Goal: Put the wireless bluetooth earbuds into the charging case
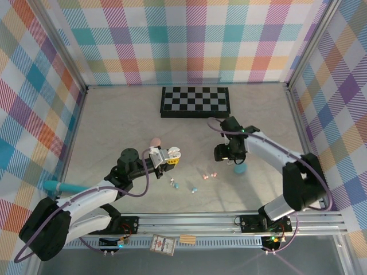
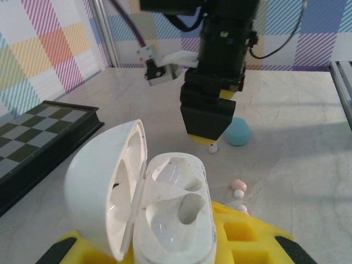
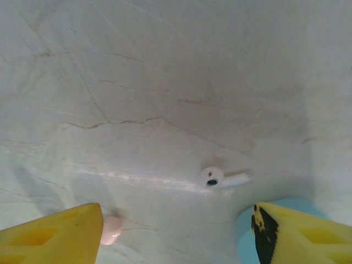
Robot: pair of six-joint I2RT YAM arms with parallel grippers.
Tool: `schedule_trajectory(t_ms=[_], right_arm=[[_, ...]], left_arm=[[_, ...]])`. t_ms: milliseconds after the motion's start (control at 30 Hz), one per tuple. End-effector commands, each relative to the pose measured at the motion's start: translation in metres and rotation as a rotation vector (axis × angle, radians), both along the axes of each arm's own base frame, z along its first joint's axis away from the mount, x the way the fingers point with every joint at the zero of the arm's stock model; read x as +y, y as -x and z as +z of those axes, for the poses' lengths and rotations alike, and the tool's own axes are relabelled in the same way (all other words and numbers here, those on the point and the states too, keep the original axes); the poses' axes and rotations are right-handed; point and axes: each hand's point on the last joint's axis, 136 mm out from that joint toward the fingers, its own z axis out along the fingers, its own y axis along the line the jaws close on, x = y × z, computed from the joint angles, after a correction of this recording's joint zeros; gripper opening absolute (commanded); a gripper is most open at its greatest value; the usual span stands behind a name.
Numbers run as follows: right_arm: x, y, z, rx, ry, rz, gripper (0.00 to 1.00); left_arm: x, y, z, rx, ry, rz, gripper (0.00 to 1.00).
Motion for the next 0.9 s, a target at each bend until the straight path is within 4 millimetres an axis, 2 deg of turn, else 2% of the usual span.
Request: schedule_trajectory(t_ms=[0,67,167,233,300,333,500,633,867], right_arm=[[-0.016,0.017,0.001,0.098,0.193,0.274,0.7],[-0.02,0.012,0.001,0.143,0.271,0.338,0.68],[-0.02,0.015,-0.009,0.214,0.341,0.512,0.67],[-0.023,0.016,-0.014,0.257,0.388,0.565,0.63],[-0.03,0.009,-0.015,0.28,0.457,0.543,0.54],[-0.031,0.007,-0.015,0.296,0.48,0.536,0.53],[-0.027,0.0,-0.026,0.323,0.555,0.577,0.52],[-0.017,0.001,-0.032,0.334,0.586,0.624,0.47],[-0.018,0.005,-0.039,0.382,0.637,0.676,0.42]], left_arm=[[0.004,0.003,0.004,-0.033,0.003,0.014,0.0],[0.006,0.003,0.005,-0.036,0.001,0.022,0.0],[0.007,0.004,0.006,-0.038,-0.001,0.023,0.0],[0.008,0.005,0.005,-0.039,-0.01,0.026,0.0],[0.01,0.005,0.005,-0.043,-0.016,0.033,0.0],[0.01,0.005,0.005,-0.046,-0.017,0.036,0.0],[0.01,0.004,0.003,-0.047,-0.027,0.035,0.0],[0.01,0.004,0.0,-0.044,-0.031,0.036,0.0],[0.009,0.004,-0.001,-0.044,-0.034,0.032,0.0]])
